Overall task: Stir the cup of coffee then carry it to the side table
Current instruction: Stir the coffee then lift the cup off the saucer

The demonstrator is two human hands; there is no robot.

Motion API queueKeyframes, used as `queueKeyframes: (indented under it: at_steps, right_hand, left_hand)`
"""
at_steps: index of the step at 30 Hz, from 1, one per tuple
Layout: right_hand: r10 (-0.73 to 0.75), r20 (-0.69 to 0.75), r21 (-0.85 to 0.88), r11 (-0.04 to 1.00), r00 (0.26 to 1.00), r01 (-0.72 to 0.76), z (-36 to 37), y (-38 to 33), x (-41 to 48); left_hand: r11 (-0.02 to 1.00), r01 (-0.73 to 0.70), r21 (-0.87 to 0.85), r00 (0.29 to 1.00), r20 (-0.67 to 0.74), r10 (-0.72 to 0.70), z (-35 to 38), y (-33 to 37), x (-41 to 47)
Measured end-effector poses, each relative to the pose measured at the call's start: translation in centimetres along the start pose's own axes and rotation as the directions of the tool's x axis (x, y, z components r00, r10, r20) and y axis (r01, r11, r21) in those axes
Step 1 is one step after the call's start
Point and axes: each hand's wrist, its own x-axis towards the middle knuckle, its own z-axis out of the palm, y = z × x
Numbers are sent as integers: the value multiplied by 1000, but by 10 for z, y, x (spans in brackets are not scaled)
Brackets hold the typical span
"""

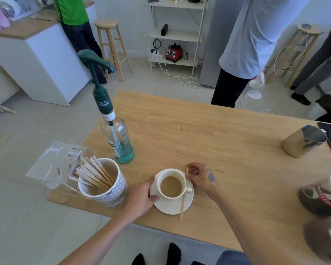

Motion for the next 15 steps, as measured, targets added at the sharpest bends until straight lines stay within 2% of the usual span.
queueKeyframes:
  at_steps: [15]
  right_hand:
    - [-6,-49,-71,997,999,3,7,-1,-6]
  left_hand:
    - [1000,-25,15,1000,4,24,5,-5,10]
